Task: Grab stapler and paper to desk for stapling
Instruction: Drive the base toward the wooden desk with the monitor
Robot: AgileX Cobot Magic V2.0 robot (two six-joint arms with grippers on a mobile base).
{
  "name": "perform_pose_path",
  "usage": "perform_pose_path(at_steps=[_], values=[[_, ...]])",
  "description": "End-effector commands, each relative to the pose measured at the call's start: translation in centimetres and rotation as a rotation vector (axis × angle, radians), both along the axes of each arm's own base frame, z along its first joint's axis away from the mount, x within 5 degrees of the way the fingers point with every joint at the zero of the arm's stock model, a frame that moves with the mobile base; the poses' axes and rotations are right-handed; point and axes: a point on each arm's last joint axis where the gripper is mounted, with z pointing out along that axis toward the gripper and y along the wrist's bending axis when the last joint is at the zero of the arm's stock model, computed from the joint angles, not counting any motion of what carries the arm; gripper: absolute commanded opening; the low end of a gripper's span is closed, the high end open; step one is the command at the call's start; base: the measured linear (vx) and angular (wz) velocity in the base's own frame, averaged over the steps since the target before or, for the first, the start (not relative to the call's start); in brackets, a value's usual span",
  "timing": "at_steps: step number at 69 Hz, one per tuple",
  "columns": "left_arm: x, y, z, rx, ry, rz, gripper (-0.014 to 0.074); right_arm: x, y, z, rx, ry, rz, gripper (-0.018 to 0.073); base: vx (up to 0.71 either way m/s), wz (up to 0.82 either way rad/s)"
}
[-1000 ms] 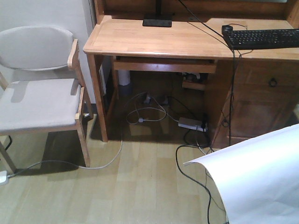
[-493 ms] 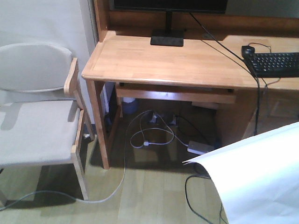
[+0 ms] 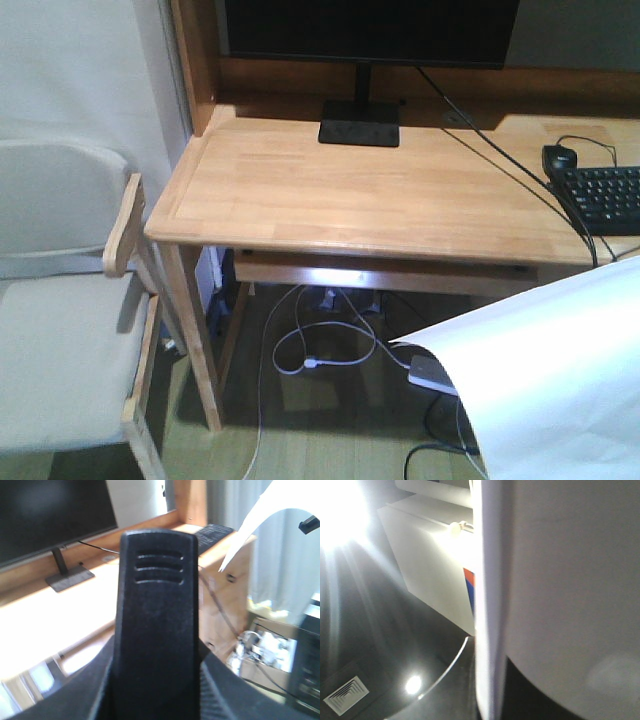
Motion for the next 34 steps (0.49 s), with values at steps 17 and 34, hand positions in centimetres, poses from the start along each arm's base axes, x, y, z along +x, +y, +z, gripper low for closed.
perform_pose_path(at_steps=[17, 34], values=[[0.13, 0.0, 1.75, -0.095, -0.083, 0.008, -0.0006, -0.27, 0.01, 1.12, 0.004, -0.073, 0.005, -0.0006, 0.38, -0.1], [0.13, 0.0, 1.75, -0.095, -0.083, 0.008, -0.0006, -0.27, 0.01, 1.12, 0.004, -0.073, 0.005, -0.0006, 0.33, -0.14]])
